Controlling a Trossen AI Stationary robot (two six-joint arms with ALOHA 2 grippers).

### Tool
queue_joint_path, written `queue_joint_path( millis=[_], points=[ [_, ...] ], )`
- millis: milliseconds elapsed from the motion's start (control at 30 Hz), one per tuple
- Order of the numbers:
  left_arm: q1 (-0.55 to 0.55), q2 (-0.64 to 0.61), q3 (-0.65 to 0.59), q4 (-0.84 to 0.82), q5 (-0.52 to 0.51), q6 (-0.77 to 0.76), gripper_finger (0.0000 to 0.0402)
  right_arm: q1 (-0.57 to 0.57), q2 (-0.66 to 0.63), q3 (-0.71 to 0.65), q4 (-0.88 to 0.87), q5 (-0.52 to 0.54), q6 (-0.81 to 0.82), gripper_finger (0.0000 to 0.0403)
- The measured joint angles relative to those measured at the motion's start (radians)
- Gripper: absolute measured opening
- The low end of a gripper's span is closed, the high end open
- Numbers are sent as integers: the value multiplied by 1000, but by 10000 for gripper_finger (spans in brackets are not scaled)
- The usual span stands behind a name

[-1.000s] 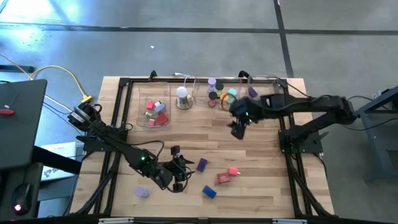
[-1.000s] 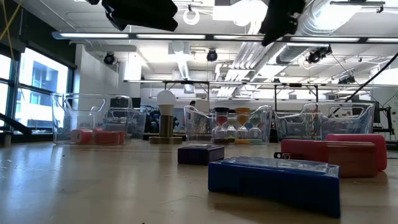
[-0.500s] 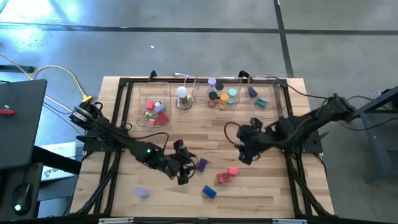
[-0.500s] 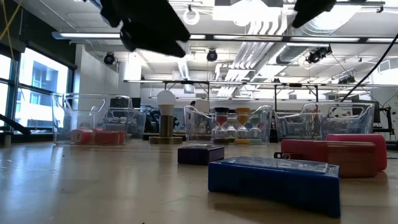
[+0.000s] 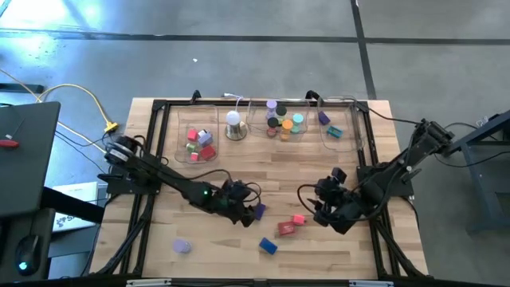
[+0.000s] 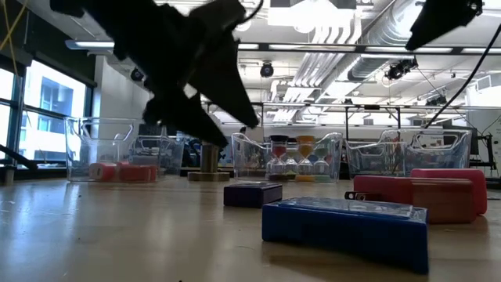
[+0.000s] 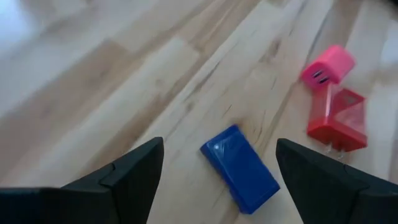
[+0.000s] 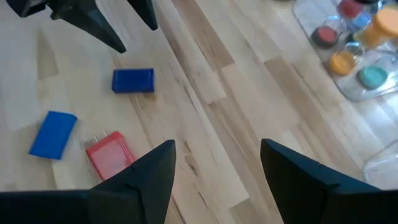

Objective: Pick & Place Office items
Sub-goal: Put the left blue digital clock into the right transparent bin

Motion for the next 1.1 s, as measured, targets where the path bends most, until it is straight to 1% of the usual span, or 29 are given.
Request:
queue_joint_path(
  millis=[100, 200, 333, 467, 567, 667, 833, 900, 967, 1033, 1100],
  points=[
    [11, 28, 0, 41, 18, -51, 303, 0, 0, -42, 34, -1, 1, 224],
    [27, 30, 0, 87, 89, -36, 303, -1, 0, -67, 61, -5, 1, 224],
    [27, 30, 1, 89, 122, -52, 303, -1, 0, -76, 74, -4, 0, 224],
    [27, 30, 2, 89, 189, -68, 303, -1, 0, -76, 82, -3, -7, 224],
    [27, 30, 2, 87, 202, -73, 303, -1, 0, -76, 82, 0, -10, 224],
    [27, 30, 10, 85, 204, -51, 303, -1, 0, -76, 82, 1, -10, 224],
    [23, 29, 78, 73, 209, 68, 303, -1, 0, -76, 83, 8, -10, 224],
    [18, 29, 129, -2, 202, 89, 303, -1, 0, -76, 82, 8, -10, 224],
    [17, 29, 196, -117, 193, 86, 303, -1, 0, -76, 82, 8, -10, 224],
    [18, 29, 262, -249, 180, 65, 303, -1, 0, -76, 82, 8, -10, 224],
    [18, 28, 315, -379, 155, 11, 303, -1, 0, -76, 82, 7, -10, 224]
  ],
)
